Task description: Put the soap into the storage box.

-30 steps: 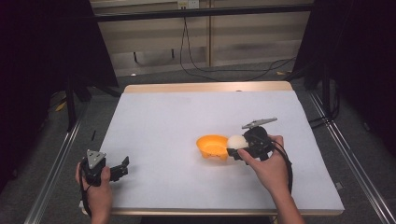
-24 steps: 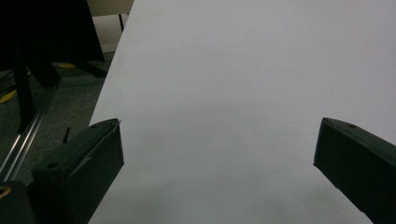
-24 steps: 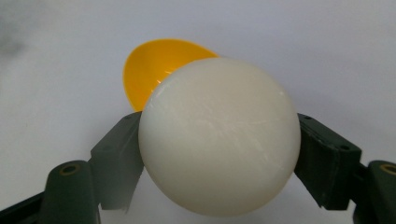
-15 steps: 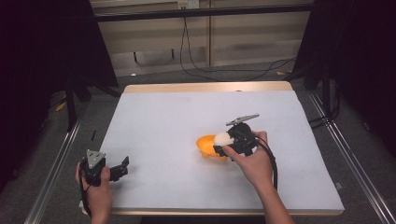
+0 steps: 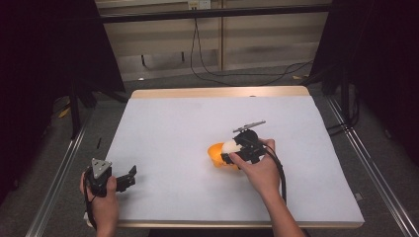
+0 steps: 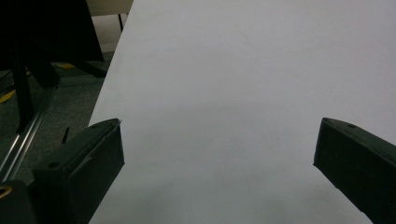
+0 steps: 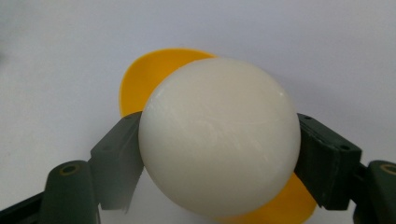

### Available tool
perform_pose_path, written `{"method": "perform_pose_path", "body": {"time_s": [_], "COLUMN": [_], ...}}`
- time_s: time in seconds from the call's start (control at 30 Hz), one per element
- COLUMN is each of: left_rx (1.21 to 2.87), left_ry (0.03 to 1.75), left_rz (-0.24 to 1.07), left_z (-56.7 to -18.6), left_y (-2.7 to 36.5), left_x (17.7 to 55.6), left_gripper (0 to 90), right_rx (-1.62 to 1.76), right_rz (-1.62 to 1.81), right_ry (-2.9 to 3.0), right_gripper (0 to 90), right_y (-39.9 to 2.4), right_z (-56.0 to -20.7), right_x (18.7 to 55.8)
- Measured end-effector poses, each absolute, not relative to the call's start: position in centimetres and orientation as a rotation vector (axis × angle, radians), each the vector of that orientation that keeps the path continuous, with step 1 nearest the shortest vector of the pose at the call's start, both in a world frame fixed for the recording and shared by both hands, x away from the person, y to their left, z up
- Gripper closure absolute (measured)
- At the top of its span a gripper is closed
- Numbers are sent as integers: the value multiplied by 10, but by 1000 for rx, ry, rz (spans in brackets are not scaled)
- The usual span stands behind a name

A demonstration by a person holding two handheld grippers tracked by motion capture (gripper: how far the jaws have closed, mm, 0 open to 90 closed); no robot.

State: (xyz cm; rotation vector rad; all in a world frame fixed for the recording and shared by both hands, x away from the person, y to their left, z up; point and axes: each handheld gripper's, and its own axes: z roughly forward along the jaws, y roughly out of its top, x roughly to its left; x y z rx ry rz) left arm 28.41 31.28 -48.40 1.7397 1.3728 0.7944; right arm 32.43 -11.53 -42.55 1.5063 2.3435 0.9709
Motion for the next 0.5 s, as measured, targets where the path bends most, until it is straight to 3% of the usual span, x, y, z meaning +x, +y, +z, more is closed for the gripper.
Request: {"method": "perform_pose_path", "body": {"time_s": [0.5], "left_rx": [1742], "left_ry": [1373], "left_rz": [795], "left_z": [-484], "left_y": [313], "left_x": [284], "left_gripper": [14], "right_rx": [1527], "right_rz": [978], "right_ry": [2354], "right_gripper": [254], "right_y": [-112], "right_z": [-430], "right_x": [328]}}
